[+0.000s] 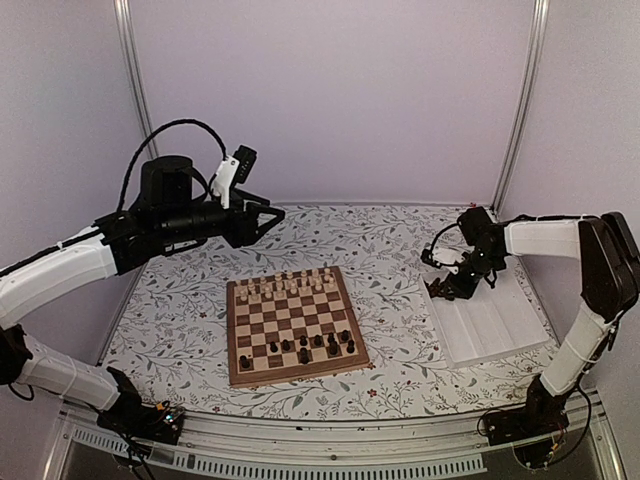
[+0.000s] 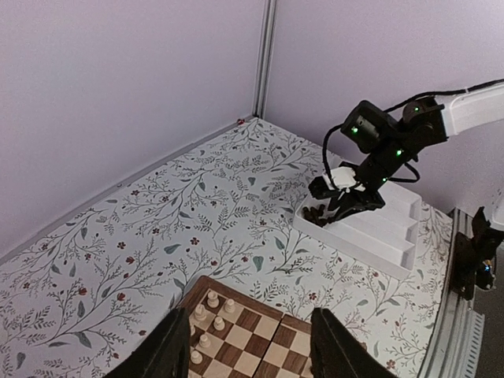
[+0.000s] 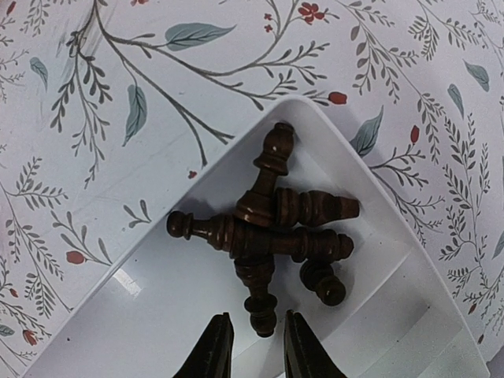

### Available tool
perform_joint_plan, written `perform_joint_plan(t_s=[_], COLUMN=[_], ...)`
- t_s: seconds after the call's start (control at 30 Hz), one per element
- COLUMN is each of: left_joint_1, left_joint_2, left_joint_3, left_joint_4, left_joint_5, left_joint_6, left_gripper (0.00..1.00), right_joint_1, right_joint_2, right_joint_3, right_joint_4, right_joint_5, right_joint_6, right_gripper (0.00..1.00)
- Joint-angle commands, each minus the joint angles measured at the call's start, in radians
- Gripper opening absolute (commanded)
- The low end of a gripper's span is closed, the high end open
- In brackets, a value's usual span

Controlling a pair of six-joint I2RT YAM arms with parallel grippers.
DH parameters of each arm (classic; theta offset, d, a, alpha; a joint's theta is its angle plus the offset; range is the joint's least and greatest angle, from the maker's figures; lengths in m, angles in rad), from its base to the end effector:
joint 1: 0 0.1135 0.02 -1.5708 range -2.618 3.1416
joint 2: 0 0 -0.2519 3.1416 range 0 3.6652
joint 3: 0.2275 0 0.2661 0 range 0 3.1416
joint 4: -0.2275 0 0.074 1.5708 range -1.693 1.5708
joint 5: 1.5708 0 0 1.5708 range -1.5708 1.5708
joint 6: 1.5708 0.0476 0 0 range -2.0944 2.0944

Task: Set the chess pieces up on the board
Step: Pick up the chess piece from the storage box.

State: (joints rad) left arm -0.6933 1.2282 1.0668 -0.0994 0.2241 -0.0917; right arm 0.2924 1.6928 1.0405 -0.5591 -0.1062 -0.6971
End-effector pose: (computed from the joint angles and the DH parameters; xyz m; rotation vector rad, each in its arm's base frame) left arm 0.2372 -0.2109 0.3373 0.7141 1.7521 -0.7498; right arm 0.3201 0.1016 0.1403 -1.3379 2.4237 0.0431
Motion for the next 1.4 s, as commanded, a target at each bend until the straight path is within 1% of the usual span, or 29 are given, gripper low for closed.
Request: perform_joint_plan(t_s=[0.0, 0.17, 0.5, 0.73, 0.8, 0.93, 1.0, 1.1, 1.3, 1.37], left_joint_1=[-0.023, -0.039, -0.067, -0.082, -0.086, -0.105, -0.125, -0.171, -0.247, -0.275], left_joint_2=[0.016, 0.031, 0.055, 0.074, 0.082, 0.108, 0.116, 0.133, 0.216, 0.25], left_joint_3=[0.016, 0.022, 0.022, 0.022, 0.017, 0.019, 0.019, 0.009, 0.015, 0.019], left_joint_4=[-0.016, -0.015, -0.003, 0.015, 0.03, 0.062, 0.081, 0.148, 0.287, 0.358], left_joint_5=[-0.01, -0.013, -0.014, -0.006, -0.003, 0.005, -0.009, -0.049, -0.12, -0.157], left_joint_6=[-0.014, -0.016, -0.02, -0.023, -0.028, -0.051, -0.06, -0.062, -0.062, -0.061], left_gripper=[0.53, 0.53, 0.53, 0.54, 0.54, 0.54, 0.53, 0.53, 0.53, 0.53], right_joint_1=[-0.001, 0.002, 0.035, 0.046, 0.045, 0.045, 0.042, 0.02, -0.009, -0.018], right_joint_2=[0.04, 0.08, 0.131, 0.121, 0.127, 0.136, 0.105, 0.019, -0.117, -0.176], right_joint_3=[0.029, 0.043, 0.038, 0.039, 0.044, 0.062, 0.06, 0.064, 0.128, 0.172], right_joint_4=[0.02, 0.019, -0.018, -0.053, -0.047, -0.061, -0.07, -0.09, -0.154, -0.153], right_joint_5=[-0.013, -0.004, -0.029, -0.039, -0.028, -0.075, -0.101, -0.167, -0.299, -0.373], right_joint_6=[-0.001, 0.01, 0.041, 0.096, 0.121, 0.178, 0.197, 0.211, 0.244, 0.267], right_gripper=[0.28, 0.3, 0.29, 0.25, 0.22, 0.14, 0.11, 0.04, 0.02, 0.01])
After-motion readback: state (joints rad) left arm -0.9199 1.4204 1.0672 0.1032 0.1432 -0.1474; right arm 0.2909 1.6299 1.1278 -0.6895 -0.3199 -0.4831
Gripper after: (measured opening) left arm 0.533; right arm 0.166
